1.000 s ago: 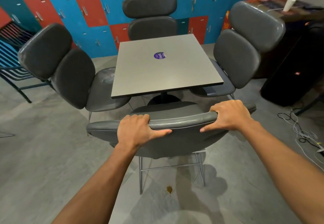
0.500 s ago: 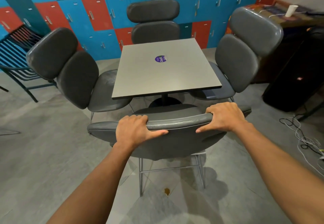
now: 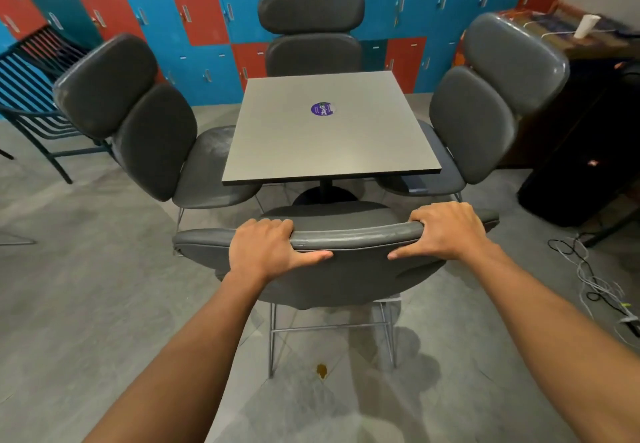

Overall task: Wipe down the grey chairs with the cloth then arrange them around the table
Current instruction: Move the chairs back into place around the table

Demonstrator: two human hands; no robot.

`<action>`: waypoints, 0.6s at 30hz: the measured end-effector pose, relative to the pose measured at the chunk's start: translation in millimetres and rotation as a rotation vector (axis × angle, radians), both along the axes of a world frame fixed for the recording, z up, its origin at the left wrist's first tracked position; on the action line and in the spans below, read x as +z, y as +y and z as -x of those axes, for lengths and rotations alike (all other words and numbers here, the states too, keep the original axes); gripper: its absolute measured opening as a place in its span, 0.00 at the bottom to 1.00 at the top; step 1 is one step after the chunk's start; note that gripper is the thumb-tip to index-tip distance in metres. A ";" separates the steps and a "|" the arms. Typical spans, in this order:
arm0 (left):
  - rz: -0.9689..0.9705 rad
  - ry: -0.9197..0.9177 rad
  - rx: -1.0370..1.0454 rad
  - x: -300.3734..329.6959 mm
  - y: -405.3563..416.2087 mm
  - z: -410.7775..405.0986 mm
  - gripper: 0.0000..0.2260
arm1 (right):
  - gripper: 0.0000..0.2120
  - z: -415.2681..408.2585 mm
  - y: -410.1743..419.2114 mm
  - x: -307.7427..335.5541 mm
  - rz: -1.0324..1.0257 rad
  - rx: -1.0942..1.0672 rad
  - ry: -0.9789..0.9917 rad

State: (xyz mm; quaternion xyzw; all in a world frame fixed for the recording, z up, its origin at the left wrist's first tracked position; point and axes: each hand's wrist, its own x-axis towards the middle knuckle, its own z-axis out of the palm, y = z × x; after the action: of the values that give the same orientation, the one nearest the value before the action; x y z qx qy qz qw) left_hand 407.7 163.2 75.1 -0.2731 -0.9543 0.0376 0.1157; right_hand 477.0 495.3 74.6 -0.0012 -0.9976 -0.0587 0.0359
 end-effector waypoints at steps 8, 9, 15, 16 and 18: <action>-0.032 -0.044 0.024 -1.3 1.6 -2.0 0.42 | 0.43 -2.4 -3.2 2.2 0.055 -0.019 -0.036; -0.039 -0.055 0.030 -0.7 1.6 -4.4 0.43 | 0.43 -5.1 -4.1 3.1 0.072 -0.031 -0.046; -0.090 -0.076 0.066 -6.9 -22.8 -31.4 0.41 | 0.41 -24.6 -29.4 3.7 0.068 0.000 -0.074; -0.095 -0.084 0.064 -7.0 -24.5 -37.1 0.41 | 0.41 -28.7 -31.4 4.2 0.069 -0.007 -0.084; -0.106 -0.093 0.075 -5.5 -24.6 -46.9 0.41 | 0.41 -35.2 -32.7 6.5 0.087 -0.022 -0.112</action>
State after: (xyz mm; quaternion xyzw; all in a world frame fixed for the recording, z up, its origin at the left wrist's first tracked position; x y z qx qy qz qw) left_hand 454.6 138.6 69.6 -0.2320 -0.9688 -0.0213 0.0839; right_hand 512.2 462.6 81.2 -0.0103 -0.9996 -0.0159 -0.0207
